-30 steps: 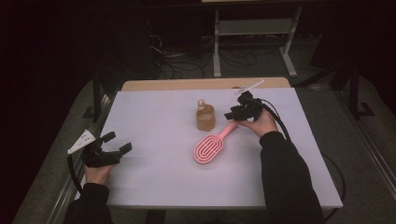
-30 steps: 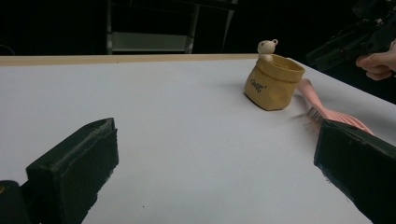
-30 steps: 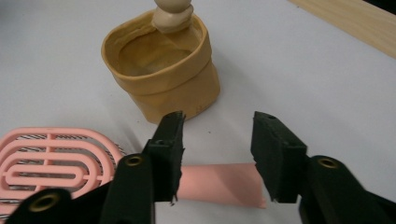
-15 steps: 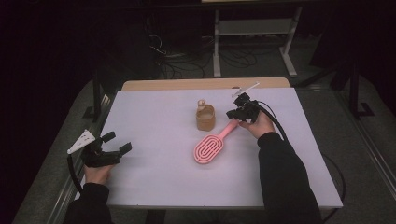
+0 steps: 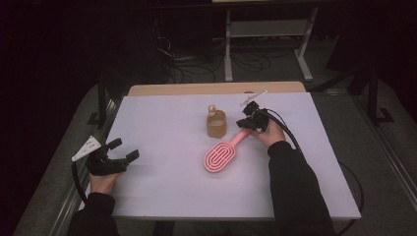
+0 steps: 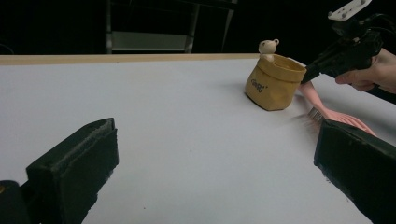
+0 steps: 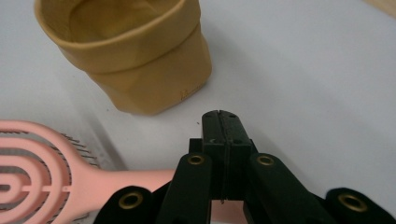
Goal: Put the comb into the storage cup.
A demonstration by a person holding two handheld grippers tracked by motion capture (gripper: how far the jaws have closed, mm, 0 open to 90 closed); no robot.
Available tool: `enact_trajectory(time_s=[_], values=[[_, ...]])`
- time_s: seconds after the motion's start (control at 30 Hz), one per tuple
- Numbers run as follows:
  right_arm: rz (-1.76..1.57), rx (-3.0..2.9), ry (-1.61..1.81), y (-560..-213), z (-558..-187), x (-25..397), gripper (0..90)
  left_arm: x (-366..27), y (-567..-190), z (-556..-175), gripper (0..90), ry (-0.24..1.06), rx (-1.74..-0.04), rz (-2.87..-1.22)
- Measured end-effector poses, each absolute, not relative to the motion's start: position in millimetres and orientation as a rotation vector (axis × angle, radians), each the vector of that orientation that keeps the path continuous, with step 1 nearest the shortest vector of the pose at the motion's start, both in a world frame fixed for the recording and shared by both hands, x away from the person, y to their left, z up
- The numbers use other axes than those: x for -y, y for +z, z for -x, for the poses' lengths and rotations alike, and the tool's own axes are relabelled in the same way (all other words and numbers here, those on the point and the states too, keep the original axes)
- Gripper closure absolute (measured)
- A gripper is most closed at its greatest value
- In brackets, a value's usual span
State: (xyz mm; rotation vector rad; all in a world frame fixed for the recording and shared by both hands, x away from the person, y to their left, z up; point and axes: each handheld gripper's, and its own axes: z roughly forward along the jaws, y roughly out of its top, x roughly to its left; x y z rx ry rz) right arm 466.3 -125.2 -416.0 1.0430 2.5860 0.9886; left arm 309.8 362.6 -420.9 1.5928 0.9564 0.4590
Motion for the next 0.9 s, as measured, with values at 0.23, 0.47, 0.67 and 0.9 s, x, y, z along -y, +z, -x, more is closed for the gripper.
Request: enact_trajectory(time_s=[0.23, 0.47, 0.67, 0.9], values=[[-1.054, -2.624, 0.945, -426.8, -469.0, 122.2, 88.9, -363.0, -420.8, -309.6, 0.0, 0.459, -0.956, -1.593], [-1.051, -2.643, 0.930, -429.0, -467.6, 123.0, 88.9, -362.8, -420.6, -309.3, 0.0, 0.458, -0.954, -1.595], [-1.037, -2.659, 0.920, -428.2, -466.4, 122.4, 88.9, -363.0, -420.8, -309.4, 0.0, 0.457, -0.956, -1.595], [-1.027, -2.685, 0.884, -427.8, -464.3, 123.0, 88.9, -363.0, -420.8, -309.4, 0.0, 0.456, -0.955, -1.595]])
